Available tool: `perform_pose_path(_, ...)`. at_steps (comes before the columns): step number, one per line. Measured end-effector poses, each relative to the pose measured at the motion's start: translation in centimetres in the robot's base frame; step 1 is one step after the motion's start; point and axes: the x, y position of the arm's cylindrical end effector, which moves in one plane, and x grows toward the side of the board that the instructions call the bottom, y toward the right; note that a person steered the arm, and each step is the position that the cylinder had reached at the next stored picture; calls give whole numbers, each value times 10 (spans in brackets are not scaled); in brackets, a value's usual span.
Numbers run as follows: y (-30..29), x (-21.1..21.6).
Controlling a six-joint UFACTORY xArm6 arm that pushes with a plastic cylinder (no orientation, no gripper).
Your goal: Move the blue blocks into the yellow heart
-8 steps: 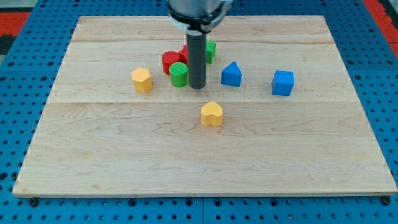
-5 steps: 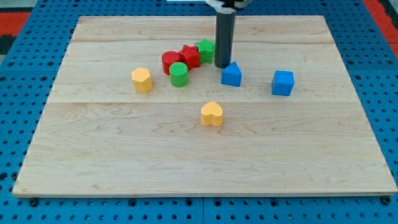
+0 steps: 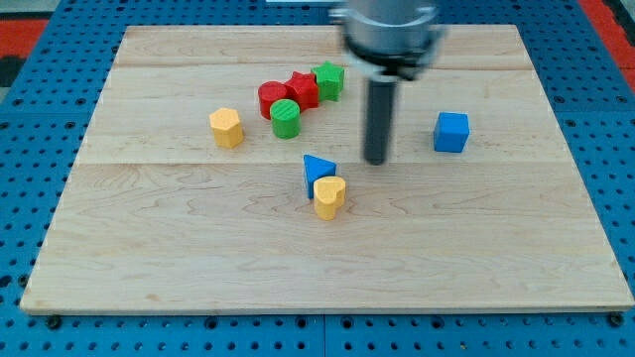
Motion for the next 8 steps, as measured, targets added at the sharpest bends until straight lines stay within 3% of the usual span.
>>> perform_pose_path(1,104,0)
perform_pose_path(2,123,-19)
perform_pose_path(3,91,-63)
perform_pose_path(4,59,-47)
perform_pose_path(5,51,2)
perform_pose_path(7,19,-3)
perform_pose_path(8,19,36)
